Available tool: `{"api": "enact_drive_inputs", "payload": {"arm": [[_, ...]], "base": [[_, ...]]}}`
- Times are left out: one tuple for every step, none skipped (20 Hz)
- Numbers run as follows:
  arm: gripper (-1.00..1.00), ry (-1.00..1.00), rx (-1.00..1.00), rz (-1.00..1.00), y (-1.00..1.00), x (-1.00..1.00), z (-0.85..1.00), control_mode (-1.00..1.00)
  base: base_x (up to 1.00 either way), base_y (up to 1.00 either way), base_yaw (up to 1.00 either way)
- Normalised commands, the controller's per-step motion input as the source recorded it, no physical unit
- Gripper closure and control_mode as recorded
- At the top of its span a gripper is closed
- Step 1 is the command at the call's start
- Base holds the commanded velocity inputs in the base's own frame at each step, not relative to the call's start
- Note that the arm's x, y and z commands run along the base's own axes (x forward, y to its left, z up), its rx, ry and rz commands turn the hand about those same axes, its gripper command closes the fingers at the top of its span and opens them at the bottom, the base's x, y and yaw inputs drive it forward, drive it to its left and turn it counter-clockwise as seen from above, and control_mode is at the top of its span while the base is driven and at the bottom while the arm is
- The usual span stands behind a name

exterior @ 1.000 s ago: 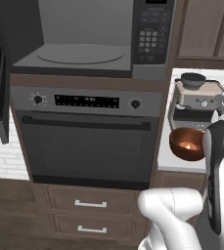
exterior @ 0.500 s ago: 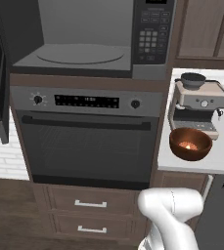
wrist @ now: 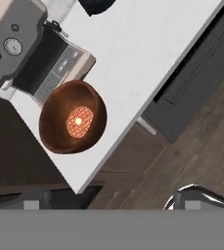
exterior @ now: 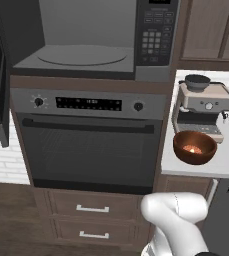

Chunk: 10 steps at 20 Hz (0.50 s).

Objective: Open the microwave, place the bowl with waffle inside the microwave, then close the microwave door and turn it on.

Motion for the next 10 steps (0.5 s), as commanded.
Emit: {"api": "enact_drive_inputs", "payload": {"arm": [[-1.0,0.35,0.0,0.16,0.0,0.58,-0.14,-1.0],[-1.0,0.31,0.0,0.16,0.0,0.53,-0.19,-1.0],[-1.0,0.24,0.0,0.15,0.0,0.41,-0.27,-1.0],[-1.0,0.15,0.0,0.12,-0.09,0.28,-0.41,-1.0],[-1.0,0.03,0.0,0.08,-0.23,0.1,-0.51,-1.0],[-1.0,0.0,0.0,0.04,-0.48,0.0,-0.57,-1.0],[-1.0,0.0,0.03,0.03,-0.53,0.0,-0.61,-1.0],[-1.0,0.0,0.05,0.02,-0.53,0.0,-0.6,-1.0],[-1.0,-0.02,0.06,0.01,-0.45,0.0,-0.56,-1.0],[-1.0,-0.01,0.05,0.01,-0.38,0.1,-0.52,-1.0]], "base": [[0.0,0.0,0.0],[0.0,0.0,0.0],[0.0,0.0,0.0],[0.0,0.0,0.0],[0.0,0.0,0.0],[0.0,0.0,0.0],[0.0,0.0,0.0],[0.0,0.0,0.0],[0.0,0.0,0.0],[0.0,0.0,0.0]]}}
